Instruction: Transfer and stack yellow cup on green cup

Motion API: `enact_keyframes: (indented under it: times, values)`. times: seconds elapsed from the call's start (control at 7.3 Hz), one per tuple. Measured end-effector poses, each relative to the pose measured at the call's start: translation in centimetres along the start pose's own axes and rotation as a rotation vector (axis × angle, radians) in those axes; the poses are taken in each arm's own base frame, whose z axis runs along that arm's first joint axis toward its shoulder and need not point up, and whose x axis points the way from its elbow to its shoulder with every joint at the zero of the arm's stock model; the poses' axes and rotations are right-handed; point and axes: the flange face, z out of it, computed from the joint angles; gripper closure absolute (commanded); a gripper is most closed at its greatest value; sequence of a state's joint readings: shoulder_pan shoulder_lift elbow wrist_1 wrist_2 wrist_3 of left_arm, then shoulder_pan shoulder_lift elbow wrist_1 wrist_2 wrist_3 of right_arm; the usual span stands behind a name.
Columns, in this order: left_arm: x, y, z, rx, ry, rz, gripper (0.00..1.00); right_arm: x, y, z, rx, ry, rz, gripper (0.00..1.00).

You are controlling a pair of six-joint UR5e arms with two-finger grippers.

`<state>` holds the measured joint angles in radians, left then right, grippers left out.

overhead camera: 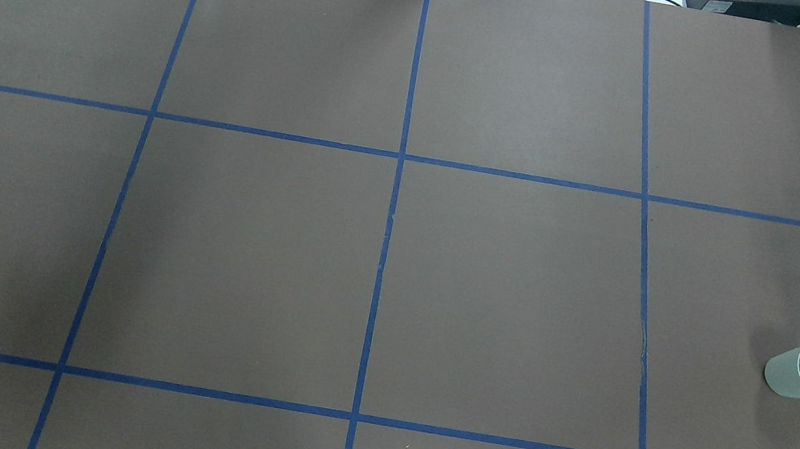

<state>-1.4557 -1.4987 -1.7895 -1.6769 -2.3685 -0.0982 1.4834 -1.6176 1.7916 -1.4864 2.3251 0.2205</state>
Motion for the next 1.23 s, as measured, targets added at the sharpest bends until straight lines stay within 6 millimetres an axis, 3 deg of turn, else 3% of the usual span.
enact_keyframes:
  times: [1.23]
  values:
    - [-0.23, 0.72, 0.04, -0.002, -0.002, -0.005, 0.0, -0.14, -0.01, -0.1, 0.001, -0.004, -0.002, 0.0]
